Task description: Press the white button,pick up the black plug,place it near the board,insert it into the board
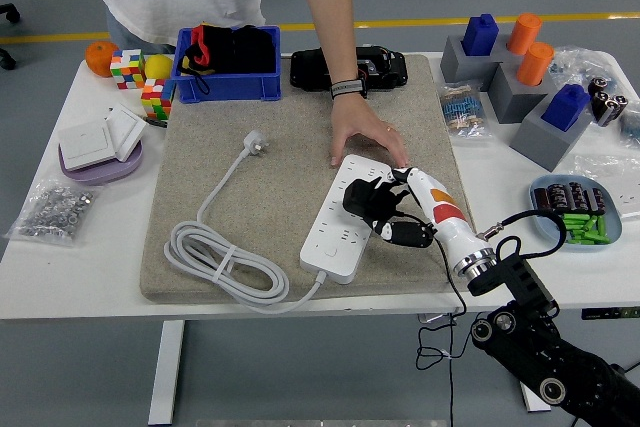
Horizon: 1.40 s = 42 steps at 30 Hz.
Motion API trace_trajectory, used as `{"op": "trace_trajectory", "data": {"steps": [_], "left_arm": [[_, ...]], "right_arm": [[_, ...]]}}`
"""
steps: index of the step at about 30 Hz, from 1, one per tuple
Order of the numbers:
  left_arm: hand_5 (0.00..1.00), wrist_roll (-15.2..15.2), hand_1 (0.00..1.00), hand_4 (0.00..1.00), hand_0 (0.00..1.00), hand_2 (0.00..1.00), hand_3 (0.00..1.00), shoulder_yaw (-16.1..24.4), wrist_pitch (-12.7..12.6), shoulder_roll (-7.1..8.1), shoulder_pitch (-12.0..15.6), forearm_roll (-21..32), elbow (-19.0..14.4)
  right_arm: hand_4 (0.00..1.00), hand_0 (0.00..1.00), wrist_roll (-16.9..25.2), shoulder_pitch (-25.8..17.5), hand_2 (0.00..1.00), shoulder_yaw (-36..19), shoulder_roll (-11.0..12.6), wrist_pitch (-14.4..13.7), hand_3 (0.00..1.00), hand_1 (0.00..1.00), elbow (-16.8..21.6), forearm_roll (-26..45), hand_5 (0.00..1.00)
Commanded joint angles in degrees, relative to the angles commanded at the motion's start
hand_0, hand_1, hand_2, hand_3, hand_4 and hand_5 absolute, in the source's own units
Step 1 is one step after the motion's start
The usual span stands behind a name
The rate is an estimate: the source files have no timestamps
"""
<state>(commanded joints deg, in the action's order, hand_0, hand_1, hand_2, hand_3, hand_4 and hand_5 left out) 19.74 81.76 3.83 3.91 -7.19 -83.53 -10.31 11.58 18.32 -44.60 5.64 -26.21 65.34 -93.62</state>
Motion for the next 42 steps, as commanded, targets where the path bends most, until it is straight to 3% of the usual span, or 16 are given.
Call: {"op": "trace_trajectory", "data": {"steps": [42], "left_arm": [[0.284,0.0,0.665,0.652,0.708,0.590,0.682,-0.2,0.1,-0.34,0.1,0.1,0.0]], "right_arm": [[0.721,0.446,2.2,0.6,0.285,0.2,-0.6,-0.8,0.397,0.293,-4.7,-2.7,0.002]]}}
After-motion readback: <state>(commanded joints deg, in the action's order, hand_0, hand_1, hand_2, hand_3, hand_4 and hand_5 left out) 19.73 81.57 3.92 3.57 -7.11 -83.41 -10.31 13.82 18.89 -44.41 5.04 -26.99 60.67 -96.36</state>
